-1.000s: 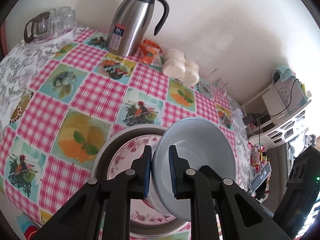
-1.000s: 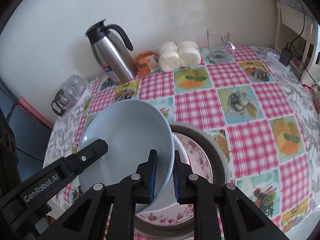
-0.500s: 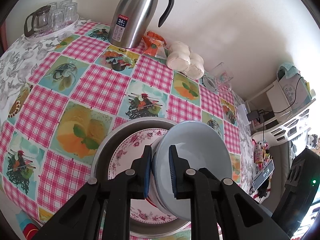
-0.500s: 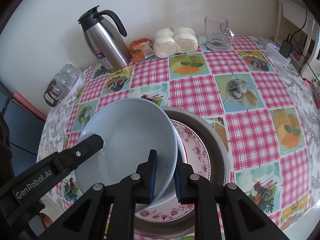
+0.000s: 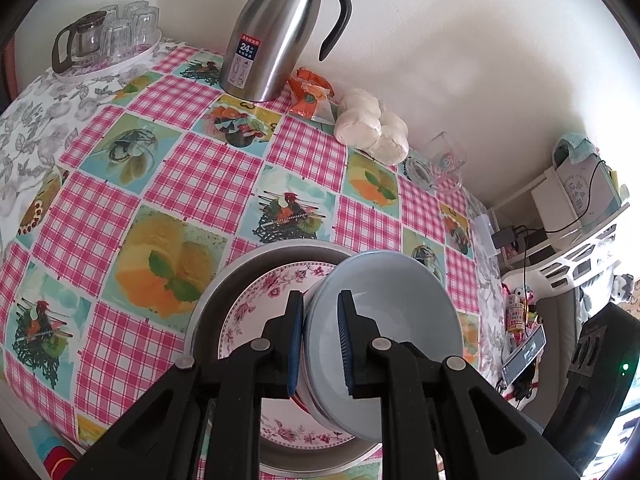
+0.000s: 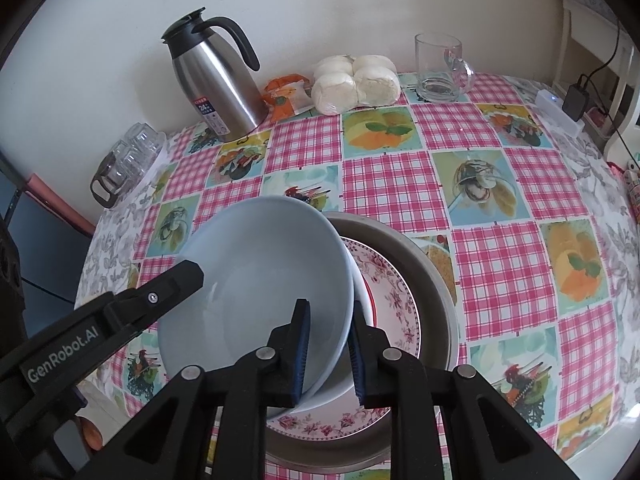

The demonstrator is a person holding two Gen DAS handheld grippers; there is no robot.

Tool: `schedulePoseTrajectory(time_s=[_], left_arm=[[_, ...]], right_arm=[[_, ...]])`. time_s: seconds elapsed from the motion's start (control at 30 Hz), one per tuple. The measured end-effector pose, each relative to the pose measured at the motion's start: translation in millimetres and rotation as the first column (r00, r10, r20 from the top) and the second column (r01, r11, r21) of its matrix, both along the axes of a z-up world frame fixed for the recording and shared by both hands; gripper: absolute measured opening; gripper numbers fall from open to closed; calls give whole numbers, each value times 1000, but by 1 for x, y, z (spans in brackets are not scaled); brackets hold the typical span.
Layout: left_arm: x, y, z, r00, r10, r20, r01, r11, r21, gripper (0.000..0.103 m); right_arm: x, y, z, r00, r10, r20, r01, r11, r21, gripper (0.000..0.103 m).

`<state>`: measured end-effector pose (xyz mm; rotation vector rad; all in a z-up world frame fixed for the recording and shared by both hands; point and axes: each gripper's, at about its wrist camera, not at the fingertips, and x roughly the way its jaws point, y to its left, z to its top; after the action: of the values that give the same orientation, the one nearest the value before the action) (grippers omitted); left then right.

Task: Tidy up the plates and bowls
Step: 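Lower the round bowl into the square bowl on the stack, then open the right gripper to release the round bowl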

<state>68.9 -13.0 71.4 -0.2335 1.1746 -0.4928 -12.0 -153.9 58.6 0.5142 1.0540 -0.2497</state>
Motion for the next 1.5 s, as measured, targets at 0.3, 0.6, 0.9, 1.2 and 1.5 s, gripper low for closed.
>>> schedulePoseTrajectory(time_s=[0.3, 0.6, 0.9, 1.2, 1.5], left_arm=[[0, -1, 0, 1000, 2, 0, -2, 1000, 0, 16], [-1, -1, 0, 1000, 2, 1, -2, 1000, 1, 16], [0, -2, 0, 1000, 3, 3, -3, 1000, 1, 16], [-4, 2, 3, 1000, 17, 17, -17, 1000, 10, 16], [-19, 18, 20, 993, 64, 98, -68, 997, 30, 50]], right_arm=[[-6, -14, -1, 998, -36, 48, 31, 994, 106, 23], [-10, -21, 3, 992, -83, 90, 69, 986, 149, 25], [-23, -35, 17, 980, -142, 141, 130, 987, 93, 35], [-22, -39, 4, 985, -130, 110, 118, 987, 106, 37], [-38, -26, 20, 988, -71, 135, 70, 997, 6, 48]])
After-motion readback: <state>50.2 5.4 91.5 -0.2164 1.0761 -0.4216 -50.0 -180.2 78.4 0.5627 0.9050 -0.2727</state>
